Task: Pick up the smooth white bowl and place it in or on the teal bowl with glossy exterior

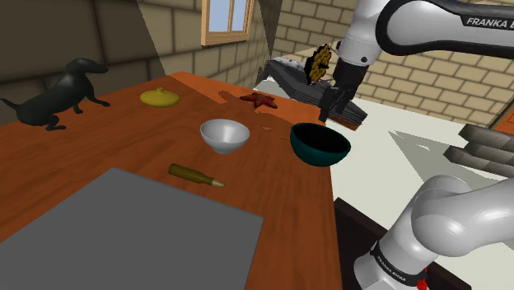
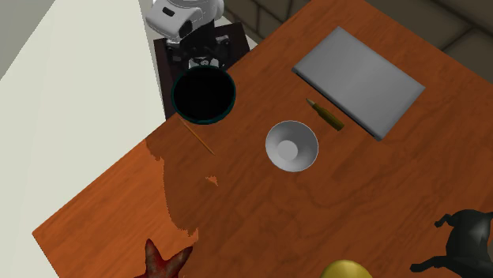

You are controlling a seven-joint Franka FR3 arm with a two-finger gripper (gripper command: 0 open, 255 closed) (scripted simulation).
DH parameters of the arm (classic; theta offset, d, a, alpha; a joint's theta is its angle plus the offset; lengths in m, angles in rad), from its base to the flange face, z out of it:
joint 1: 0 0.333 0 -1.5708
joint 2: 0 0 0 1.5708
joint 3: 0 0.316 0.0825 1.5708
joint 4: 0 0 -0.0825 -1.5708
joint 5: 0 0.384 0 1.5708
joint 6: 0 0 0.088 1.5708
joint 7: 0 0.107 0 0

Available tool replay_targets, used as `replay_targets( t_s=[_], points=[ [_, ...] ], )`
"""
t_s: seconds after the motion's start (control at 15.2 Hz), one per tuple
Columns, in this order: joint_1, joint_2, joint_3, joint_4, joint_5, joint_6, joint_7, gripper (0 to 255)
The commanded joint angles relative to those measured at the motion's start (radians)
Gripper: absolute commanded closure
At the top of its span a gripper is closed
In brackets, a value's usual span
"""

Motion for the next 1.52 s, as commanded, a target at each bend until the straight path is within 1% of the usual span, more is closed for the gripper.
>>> replay_targets(
  t_s=[0.0,0.33,0.66,0.99,1.32,1.45],
  points=[
    [0.000,0.000,0.000,0.000,0.000,0.000,0.000,0],
    [0.004,0.205,0.028,0.114,0.057,0.057,0.070,0],
    [0.008,0.410,0.051,0.257,0.104,0.091,0.132,0],
    [0.014,0.617,0.067,0.431,0.142,0.099,0.188,0],
    [0.024,0.815,0.077,0.627,0.172,0.082,0.238,0],
    [0.025,0.815,0.078,0.600,0.173,0.109,0.237,0]
  ],
)
